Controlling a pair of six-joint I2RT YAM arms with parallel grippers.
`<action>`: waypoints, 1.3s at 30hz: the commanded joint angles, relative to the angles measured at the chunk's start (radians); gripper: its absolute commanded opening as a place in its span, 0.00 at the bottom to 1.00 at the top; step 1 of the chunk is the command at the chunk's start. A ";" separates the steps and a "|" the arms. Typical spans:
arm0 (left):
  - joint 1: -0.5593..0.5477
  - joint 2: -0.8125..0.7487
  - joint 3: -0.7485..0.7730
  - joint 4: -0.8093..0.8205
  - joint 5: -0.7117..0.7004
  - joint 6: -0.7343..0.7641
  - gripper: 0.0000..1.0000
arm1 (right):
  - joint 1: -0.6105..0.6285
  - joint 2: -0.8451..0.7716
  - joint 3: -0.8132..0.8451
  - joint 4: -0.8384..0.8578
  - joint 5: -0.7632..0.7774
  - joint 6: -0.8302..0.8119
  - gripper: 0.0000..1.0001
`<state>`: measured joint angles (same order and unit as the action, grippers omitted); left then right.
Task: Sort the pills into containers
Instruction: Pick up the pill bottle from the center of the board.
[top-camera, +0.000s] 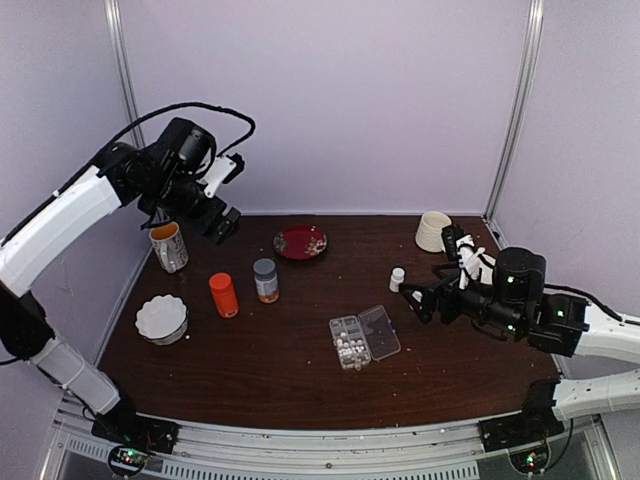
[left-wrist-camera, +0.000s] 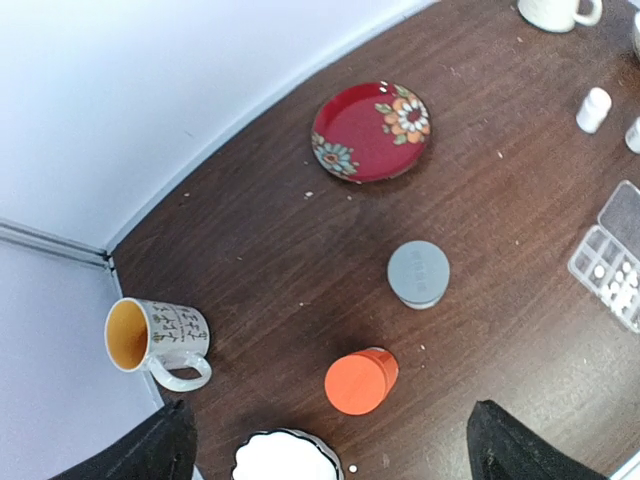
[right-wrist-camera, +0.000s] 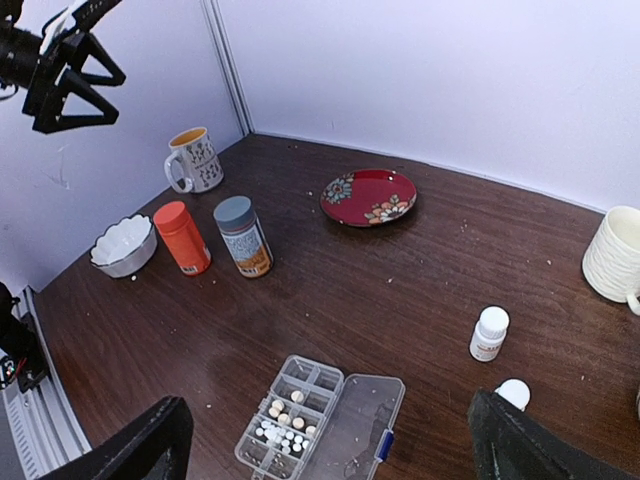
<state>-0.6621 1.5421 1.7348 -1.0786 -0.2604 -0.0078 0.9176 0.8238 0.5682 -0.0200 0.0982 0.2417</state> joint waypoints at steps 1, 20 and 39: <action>-0.001 -0.136 -0.180 0.239 -0.103 -0.120 0.98 | -0.006 0.007 0.083 -0.083 -0.019 0.032 1.00; 0.039 -0.174 -0.471 0.301 -0.130 -0.389 0.98 | -0.005 -0.013 0.097 -0.168 -0.077 0.149 1.00; 0.122 0.075 -0.456 0.323 0.087 -0.412 0.82 | -0.005 0.045 0.148 -0.199 -0.081 0.116 1.00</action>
<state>-0.5488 1.5887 1.2675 -0.7902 -0.2192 -0.4114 0.9176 0.8501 0.6773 -0.2214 0.0238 0.3706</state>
